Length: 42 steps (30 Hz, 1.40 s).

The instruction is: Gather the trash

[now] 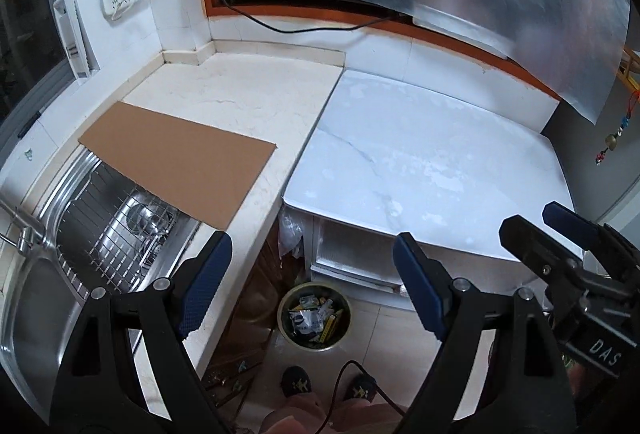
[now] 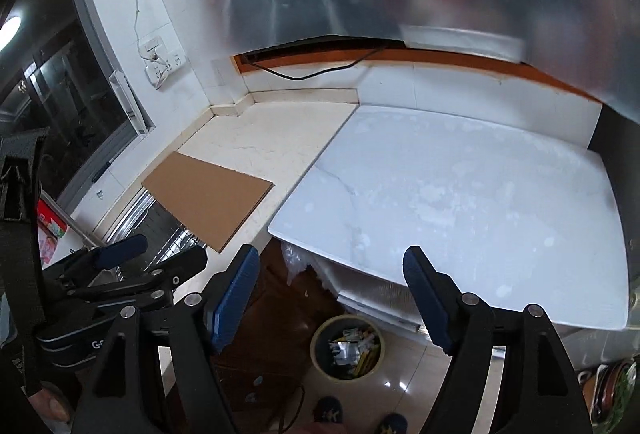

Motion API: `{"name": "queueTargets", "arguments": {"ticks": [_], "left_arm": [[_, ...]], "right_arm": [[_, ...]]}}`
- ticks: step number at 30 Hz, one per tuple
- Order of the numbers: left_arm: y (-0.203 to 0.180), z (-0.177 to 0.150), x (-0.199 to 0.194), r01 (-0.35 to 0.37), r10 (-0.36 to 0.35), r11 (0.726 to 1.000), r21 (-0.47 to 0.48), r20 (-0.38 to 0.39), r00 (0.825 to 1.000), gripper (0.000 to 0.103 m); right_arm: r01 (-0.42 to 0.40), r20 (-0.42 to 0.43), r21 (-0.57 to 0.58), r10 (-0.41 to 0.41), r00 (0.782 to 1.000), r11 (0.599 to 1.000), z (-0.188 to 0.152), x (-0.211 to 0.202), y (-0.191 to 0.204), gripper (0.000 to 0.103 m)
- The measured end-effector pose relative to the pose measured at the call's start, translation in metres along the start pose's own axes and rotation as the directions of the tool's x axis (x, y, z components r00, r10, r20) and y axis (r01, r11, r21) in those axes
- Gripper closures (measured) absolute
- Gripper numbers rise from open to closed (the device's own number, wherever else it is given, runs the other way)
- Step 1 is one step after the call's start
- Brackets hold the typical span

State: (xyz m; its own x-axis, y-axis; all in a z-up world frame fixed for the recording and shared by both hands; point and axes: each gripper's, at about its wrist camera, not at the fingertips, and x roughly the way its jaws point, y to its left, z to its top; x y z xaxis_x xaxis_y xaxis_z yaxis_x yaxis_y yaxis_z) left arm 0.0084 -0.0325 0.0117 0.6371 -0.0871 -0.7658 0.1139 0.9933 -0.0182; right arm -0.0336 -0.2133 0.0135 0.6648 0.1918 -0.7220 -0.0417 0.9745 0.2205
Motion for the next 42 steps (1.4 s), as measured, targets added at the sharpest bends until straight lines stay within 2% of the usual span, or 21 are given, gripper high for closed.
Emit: {"name": "queueTargets", "arguments": {"ticks": [7, 27, 42], "left_arm": [[0.004, 0.009, -0.005, -0.010, 0.009, 1.000, 0.012, 0.039, 0.999, 0.022], [0.022, 0.011, -0.005, -0.024, 0.024, 1.000, 0.001, 0.052, 0.998, 0.023], [0.035, 0.008, -0.014, -0.057, 0.057, 0.998, -0.002, 0.078, 0.995, 0.023]], "right_arm": [[0.005, 0.013, -0.028, -0.005, 1.000, 1.000, 0.005, 0.011, 0.016, 0.027], [0.003, 0.021, -0.039, -0.002, 1.000, 0.999, 0.015, 0.024, 0.027, 0.027], [-0.004, 0.039, -0.037, 0.006, 0.999, 0.999, 0.006, 0.026, 0.048, 0.027]]}}
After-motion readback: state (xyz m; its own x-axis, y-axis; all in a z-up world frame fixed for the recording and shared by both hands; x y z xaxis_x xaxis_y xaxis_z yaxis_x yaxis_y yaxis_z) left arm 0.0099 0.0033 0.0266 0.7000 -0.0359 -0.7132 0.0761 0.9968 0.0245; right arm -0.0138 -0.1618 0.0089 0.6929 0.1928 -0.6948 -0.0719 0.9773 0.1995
